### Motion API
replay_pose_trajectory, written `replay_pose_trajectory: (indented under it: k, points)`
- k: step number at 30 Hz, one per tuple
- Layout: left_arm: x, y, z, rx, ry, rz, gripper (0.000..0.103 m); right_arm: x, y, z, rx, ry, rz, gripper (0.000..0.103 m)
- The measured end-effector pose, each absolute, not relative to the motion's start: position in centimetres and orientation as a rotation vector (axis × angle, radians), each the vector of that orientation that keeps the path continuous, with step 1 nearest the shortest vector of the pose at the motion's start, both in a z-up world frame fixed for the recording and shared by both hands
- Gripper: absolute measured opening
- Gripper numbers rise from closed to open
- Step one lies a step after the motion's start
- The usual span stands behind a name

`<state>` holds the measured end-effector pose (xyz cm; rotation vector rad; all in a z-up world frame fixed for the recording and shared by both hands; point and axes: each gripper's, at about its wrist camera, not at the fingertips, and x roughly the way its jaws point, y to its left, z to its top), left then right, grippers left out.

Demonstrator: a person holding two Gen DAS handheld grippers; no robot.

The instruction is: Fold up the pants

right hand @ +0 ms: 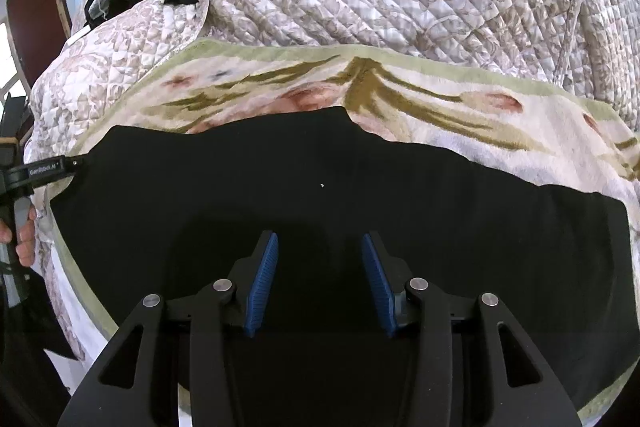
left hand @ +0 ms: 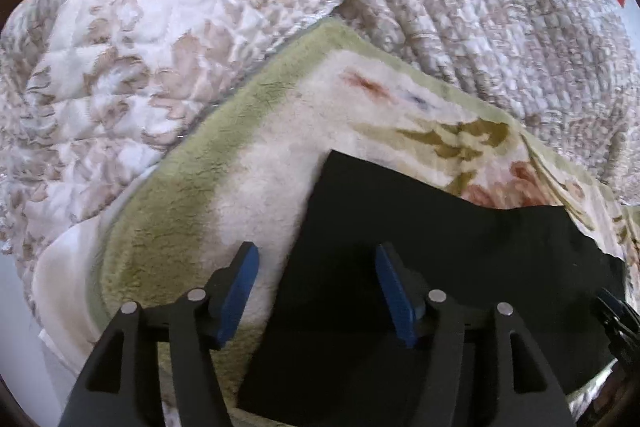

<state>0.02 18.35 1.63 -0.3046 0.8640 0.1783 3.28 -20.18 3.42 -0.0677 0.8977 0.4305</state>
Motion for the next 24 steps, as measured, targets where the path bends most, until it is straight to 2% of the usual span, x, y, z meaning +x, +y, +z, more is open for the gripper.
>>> replay_pose_trajectory:
  k: [7, 9, 13, 15, 19, 24]
  points:
    - [0.2, 17.5, 1.8, -0.330, 0.845, 0.073, 0.062, 3.6, -21.0, 3.4, -0.010, 0.911, 0.433, 0.045]
    - [0.3, 17.4, 1.8, -0.323, 0.849, 0.068, 0.047, 3.7, -21.2, 3.3, 0.000, 0.916, 0.433, 0.045]
    - [0.3, 17.8, 1.6, -0.316, 0.858, 0.093, 0.026, 3.7, -21.2, 3.3, 0.004, 0.919, 0.434, 0.045]
    - [0.4, 17.8, 1.6, -0.319, 0.860, 0.083, 0.011, 3.7, -21.2, 3.4, 0.006, 0.917, 0.433, 0.045]
    - [0.5, 16.8, 1.8, -0.286, 0.866, 0.064, 0.009, 3.8, -21.5, 3.5, 0.017, 0.912, 0.429, 0.045]
    - [0.8, 15.5, 3.9, -0.385, 0.840, -0.045, 0.008, 3.8, -22.5, 4.2, 0.059, 0.898, 0.417, 0.045]
